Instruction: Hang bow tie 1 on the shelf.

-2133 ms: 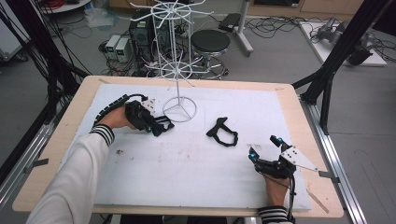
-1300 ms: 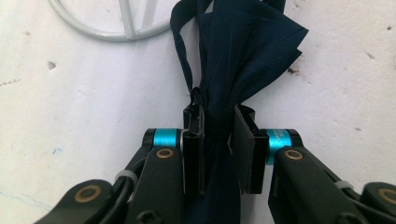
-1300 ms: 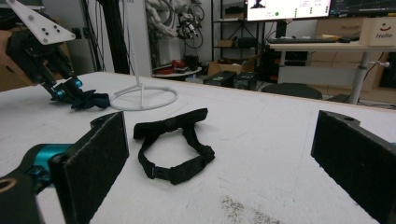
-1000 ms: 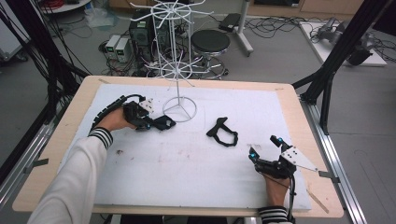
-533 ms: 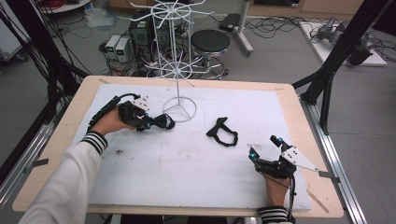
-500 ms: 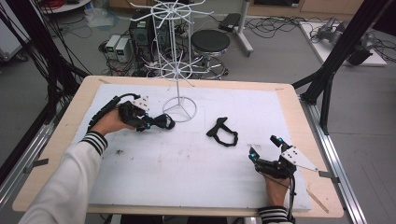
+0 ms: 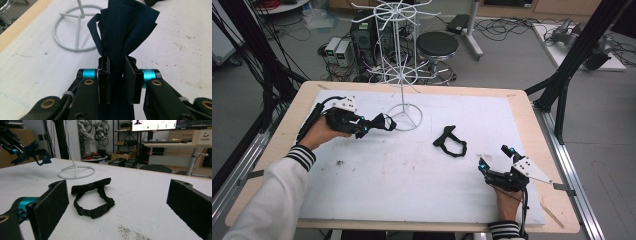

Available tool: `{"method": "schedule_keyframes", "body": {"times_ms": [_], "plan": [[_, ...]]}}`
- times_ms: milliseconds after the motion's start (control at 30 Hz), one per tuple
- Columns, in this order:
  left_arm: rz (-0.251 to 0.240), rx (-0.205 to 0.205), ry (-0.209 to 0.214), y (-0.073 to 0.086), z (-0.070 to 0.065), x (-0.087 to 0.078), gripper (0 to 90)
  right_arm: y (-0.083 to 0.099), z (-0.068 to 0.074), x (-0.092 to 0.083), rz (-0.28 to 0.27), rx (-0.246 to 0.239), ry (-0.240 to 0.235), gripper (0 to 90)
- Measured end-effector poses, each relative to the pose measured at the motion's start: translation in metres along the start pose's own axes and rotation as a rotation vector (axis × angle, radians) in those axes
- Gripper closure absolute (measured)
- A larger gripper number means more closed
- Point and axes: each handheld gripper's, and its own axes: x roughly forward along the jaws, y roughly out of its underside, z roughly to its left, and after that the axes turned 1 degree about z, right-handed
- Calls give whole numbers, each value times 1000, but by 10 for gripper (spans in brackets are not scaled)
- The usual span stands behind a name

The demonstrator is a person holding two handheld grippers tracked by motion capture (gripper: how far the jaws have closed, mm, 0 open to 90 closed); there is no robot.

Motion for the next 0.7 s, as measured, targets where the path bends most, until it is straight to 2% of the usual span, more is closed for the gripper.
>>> {"method": "schedule_keyframes", "body": {"times_ms": [100,300,367,400,433,500,700], "plan": [[-7,-7,-5,1,1,-5,752,0,0,0,0,0,0,33],[-59,-26,-38,1,2,-21,752,0,0,0,0,0,0,33],[-78,-35,-45,1,4,-26,752,0,0,0,2,3,2,33],[-104,-48,-54,1,4,-31,752,0,0,0,1,-1,0,33],[-104,-48,-54,1,4,-31,752,0,0,0,0,0,2,33],[-142,-65,-68,1,4,-39,752,0,0,0,0,1,1,33],[-167,-88,-97,2,5,-49,752,0,0,0,1,-1,1,33]]}}
